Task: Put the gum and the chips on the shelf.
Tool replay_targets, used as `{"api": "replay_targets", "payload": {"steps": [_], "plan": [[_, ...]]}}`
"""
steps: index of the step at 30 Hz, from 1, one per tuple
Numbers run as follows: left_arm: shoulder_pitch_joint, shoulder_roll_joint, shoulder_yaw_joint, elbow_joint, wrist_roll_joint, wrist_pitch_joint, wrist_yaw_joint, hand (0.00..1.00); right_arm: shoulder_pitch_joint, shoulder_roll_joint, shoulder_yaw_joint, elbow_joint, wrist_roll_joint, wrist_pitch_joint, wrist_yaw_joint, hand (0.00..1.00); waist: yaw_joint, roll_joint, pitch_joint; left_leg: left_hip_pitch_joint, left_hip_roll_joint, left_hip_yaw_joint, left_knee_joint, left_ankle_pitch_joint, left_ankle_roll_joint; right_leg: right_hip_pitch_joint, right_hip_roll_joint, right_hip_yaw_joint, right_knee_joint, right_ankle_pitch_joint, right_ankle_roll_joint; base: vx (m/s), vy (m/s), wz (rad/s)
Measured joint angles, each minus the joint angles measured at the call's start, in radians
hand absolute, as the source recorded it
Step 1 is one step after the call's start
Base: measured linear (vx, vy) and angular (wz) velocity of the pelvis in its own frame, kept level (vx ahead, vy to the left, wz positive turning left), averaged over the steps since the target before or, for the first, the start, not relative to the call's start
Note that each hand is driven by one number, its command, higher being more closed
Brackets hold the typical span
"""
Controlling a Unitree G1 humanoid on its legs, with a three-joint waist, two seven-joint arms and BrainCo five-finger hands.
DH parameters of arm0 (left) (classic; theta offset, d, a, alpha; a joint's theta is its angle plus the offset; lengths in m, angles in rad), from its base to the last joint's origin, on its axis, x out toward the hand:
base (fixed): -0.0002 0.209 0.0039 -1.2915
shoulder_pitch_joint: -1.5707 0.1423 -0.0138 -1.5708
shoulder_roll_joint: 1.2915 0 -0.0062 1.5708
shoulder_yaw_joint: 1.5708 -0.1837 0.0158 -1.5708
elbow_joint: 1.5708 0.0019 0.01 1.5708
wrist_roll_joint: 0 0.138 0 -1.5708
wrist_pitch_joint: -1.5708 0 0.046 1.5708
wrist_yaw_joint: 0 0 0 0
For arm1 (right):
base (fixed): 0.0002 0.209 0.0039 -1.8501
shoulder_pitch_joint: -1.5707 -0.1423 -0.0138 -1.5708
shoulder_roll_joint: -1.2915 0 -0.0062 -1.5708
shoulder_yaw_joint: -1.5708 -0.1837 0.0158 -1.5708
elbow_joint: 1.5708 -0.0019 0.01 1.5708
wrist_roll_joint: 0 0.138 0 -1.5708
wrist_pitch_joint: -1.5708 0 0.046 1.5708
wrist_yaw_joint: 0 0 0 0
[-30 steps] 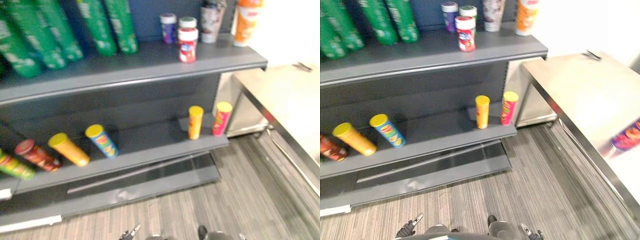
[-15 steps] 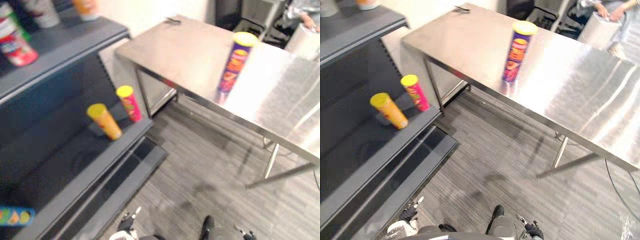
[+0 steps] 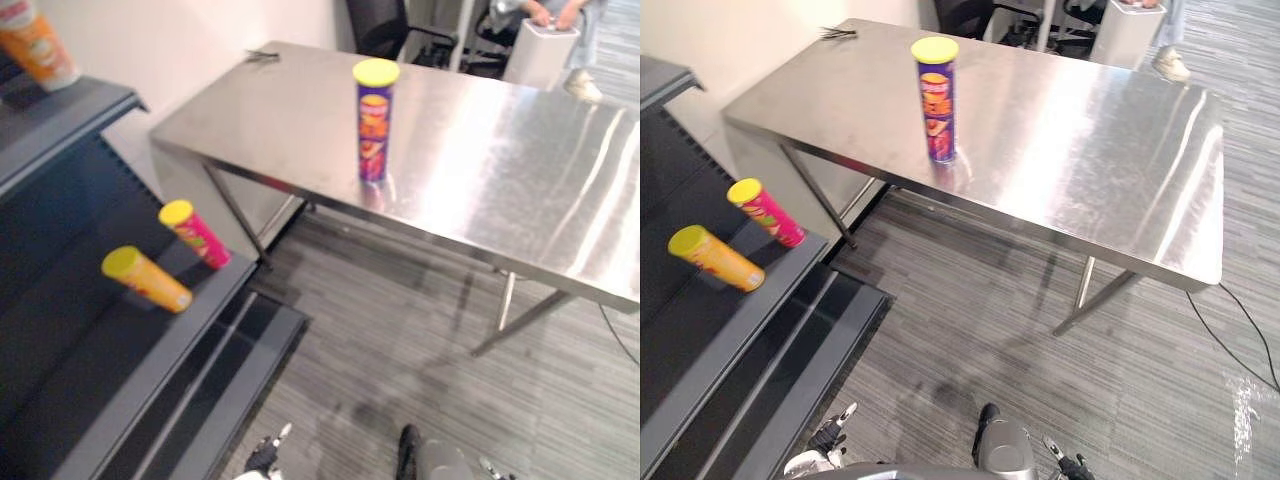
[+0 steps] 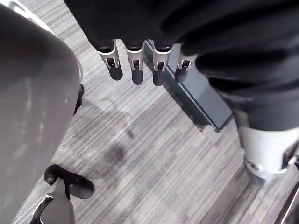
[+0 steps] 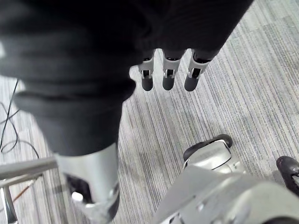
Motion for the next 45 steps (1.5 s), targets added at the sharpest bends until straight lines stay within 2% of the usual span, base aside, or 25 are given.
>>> {"api": "replay_targets", "payload": {"steps": [1,2,3,4,5,6,7,8,10,13,15,17,18,19,21,23,25,27,31,34,36,39,45], "plan": [[-0.001,-0.003,0.014,-0.002,-0.002,0.0,0.001,0.0,0.005,0.0,-0.001,-0.001,0.001,0.0,0.0,0.0,0.002,-0.002,0.001,0.006,0.032,-0.004,0.056,0.004,0.006,-0.001,0.01,0.014,0.02,-0.012,-0.004,0.09,-0.166,-0.74],[0.008,-0.014,0.04,-0.015,-0.015,0.0,0.002,0.0,0.008,-0.002,-0.008,-0.004,0.019,-0.002,0.0,0.0,0.004,-0.004,0.003,0.007,0.089,-0.057,0.162,0.022,0.08,0.0,0.037,0.053,0.051,-0.033,-0.023,0.1,-0.223,-1.06],[0.03,-0.025,0.072,-0.036,-0.023,-0.011,0.002,0.0,0.011,-0.001,-0.014,-0.012,0.028,-0.007,0.0,0.0,0.005,-0.005,0.005,-0.036,0.123,-0.215,0.257,0.072,0.16,0.018,0.069,0.107,0.053,-0.046,-0.044,0.12,-0.218,-1.17],[0.034,-0.028,0.073,-0.044,-0.042,-0.013,0.002,0.0,0.013,-0.003,-0.015,-0.015,0.03,-0.007,0.0,0.0,0.007,-0.01,0.007,-0.078,0.126,-0.32,0.299,0.082,0.159,0.026,0.086,0.132,0.046,-0.051,-0.053,0.16,-0.157,-1.25],[0.035,-0.029,0.07,-0.051,-0.055,-0.014,-0.003,0.0,0.01,-0.007,-0.024,-0.021,0.034,-0.008,0.001,0.0,0.003,0.0,0.004,-0.136,0.084,-0.478,0.342,0.024,0.099,0.035,0.107,0.179,0.04,-0.054,-0.063,0.15,-0.072,-0.98],[0.035,-0.03,0.07,-0.051,-0.055,-0.013,-0.005,0.0,0.01,-0.015,-0.038,-0.021,0.036,-0.008,0.002,0.0,0.003,0.002,0.005,-0.156,0.061,-0.531,0.345,0.004,0.088,0.045,0.117,0.2,0.032,-0.053,-0.066,0.17,-0.066,-1.07],[0.037,-0.032,0.068,-0.051,-0.055,-0.015,-0.007,0.0,0.015,-0.02,-0.049,-0.016,0.037,-0.007,0.004,0.0,0.005,0.002,0.005,-0.169,0.03,-0.564,0.333,-0.015,0.084,0.07,0.128,0.227,0.011,-0.047,-0.073,0.21,-0.056,-1.04],[0.045,-0.035,0.07,-0.063,-0.055,-0.022,-0.009,0.0,0.031,-0.018,-0.077,-0.018,0.037,-0.007,0.007,0.0,0.006,-0.002,0.005,-0.192,0.014,-0.562,0.298,-0.024,0.084,0.107,0.146,0.27,-0.018,-0.041,-0.062,0.22,-0.05,-1.06],[0.05,-0.044,0.084,-0.08,-0.055,-0.027,-0.009,0.0,0.042,-0.019,-0.08,-0.031,0.037,-0.006,0.006,0.0,0.007,-0.001,0.005,-0.226,0.01,-0.582,0.248,-0.022,0.08,0.132,0.158,0.301,-0.038,-0.043,-0.054,0.21,0.02,-0.8],[0.053,-0.055,0.109,-0.113,-0.055,-0.031,-0.011,0.0,0.047,-0.021,-0.075,-0.079,0.037,-0.008,0.007,0.0,0.014,-0.005,0.001,-0.303,-0.022,-0.697,0.053,-0.006,0.06,0.141,0.165,0.395,-0.04,-0.04,-0.046,0.24,0.124,-0.96],[0.049,-0.058,0.112,-0.118,-0.055,-0.03,-0.012,0.0,0.044,-0.016,-0.072,-0.096,0.037,-0.009,0.008,0.0,0.028,-0.006,0.001,-0.304,-0.035,-0.731,-0.041,0.004,0.051,0.153,0.162,0.438,-0.028,-0.048,-0.028,0.27,0.224,-0.78],[0.045,-0.068,0.131,-0.118,-0.054,-0.03,-0.016,0.0,0.046,0.008,-0.061,-0.123,0.037,-0.009,0.01,0.0,0.037,-0.006,-0.001,-0.29,-0.067,-0.781,-0.148,0.063,0.052,0.163,0.155,0.467,-0.004,-0.074,0.018,0.25,0.308,-0.64],[0.045,-0.073,0.141,-0.118,-0.054,-0.03,-0.015,0.0,0.046,0.015,-0.056,-0.13,0.037,-0.009,0.011,0.0,0.04,-0.006,-0.002,-0.283,-0.075,-0.79,-0.172,0.099,0.052,0.164,0.155,0.475,0.004,-0.081,0.03,0.18,0.333,-0.69],[0.045,-0.072,0.15,-0.118,-0.052,-0.029,-0.015,0.0,0.043,0.036,-0.043,-0.133,0.036,-0.009,0.014,0.0,0.055,-0.018,-0.011,-0.259,-0.095,-0.789,-0.169,0.126,-0.003,0.162,0.135,0.497,0.019,-0.092,0.049,0.15,0.334,-0.58],[0.049,-0.053,0.149,-0.118,-0.045,-0.03,-0.014,0.0,0.058,0.091,-0.035,-0.131,0.034,-0.005,0.025,0.0,0.059,-0.06,-0.045,-0.258,-0.128,-0.751,-0.155,0.085,0.007,0.154,0.089,0.507,0.003,-0.082,0.072,0.14,0.342,-0.45],[0.055,-0.044,0.153,-0.117,-0.039,-0.03,-0.013,0.0,0.059,0.118,-0.035,-0.131,0.03,-0.003,0.036,0.0,0.061,-0.072,-0.068,-0.261,-0.148,-0.713,-0.131,0.047,0.018,0.154,0.053,0.51,-0.024,-0.066,0.096,0.09,0.274,-0.38],[0.055,-0.046,0.163,-0.106,-0.03,-0.029,-0.013,0.0,0.06,0.117,-0.037,-0.13,0.027,-0.003,0.036,0.0,0.06,-0.072,-0.088,-0.256,-0.161,-0.69,-0.125,0.03,0.029,0.154,0.034,0.512,-0.044,-0.048,0.106,0.05,0.235,-0.31],[0.055,-0.055,0.167,-0.088,0.006,-0.028,-0.013,0.0,0.06,0.114,-0.04,-0.13,0.023,-0.003,0.036,0.0,0.058,-0.056,-0.108,-0.246,-0.177,-0.672,-0.142,0.025,0.035,0.156,0.018,0.511,-0.076,-0.004,0.107,0.0,0.176,-0.24],[0.056,-0.058,0.15,-0.061,0.006,-0.026,-0.008,0.0,0.059,0.109,-0.046,-0.125,0.02,-0.003,0.036,0.0,0.06,-0.035,-0.125,-0.234,-0.207,-0.656,-0.19,0.04,0.051,0.156,-0.004,0.504,-0.127,0.04,0.118,-0.04,0.104,-0.11],[0.056,-0.054,0.121,-0.056,0.005,-0.026,0.005,0.0,0.057,0.101,-0.076,-0.097,0.02,-0.003,0.035,0.0,0.06,-0.037,-0.141,-0.234,-0.26,-0.682,-0.29,0.101,0.066,0.165,-0.038,0.455,-0.189,0.062,0.122,-0.08,0.017,0.33],[0.056,-0.047,0.087,-0.056,0.006,-0.028,0.009,0.0,0.055,0.089,-0.115,-0.056,0.022,-0.003,0.034,0.0,0.06,-0.044,-0.152,-0.23,-0.307,-0.726,-0.403,0.177,0.076,0.174,-0.06,0.4,-0.233,0.067,0.124,-0.1,-0.013,0.62],[0.05,-0.026,0.047,-0.034,0.006,-0.03,0.016,0.0,0.031,0.073,-0.164,-0.028,0.036,-0.002,0.032,0.0,0.059,-0.041,-0.147,-0.217,-0.348,-0.779,-0.54,0.273,0.074,0.185,-0.068,0.341,-0.287,0.067,0.127,-0.1,-0.01,0.52],[0.065,-0.01,0.019,-0.015,0.007,-0.03,0.023,0.0,-0.002,0.004,-0.217,-0.003,0.075,-0.005,0.005,0.0,0.073,-0.044,-0.135,-0.218,-0.361,-0.829,-0.541,0.284,0.082,0.209,-0.064,0.311,-0.303,0.061,0.117,-0.08,0.023,0.19]]}}
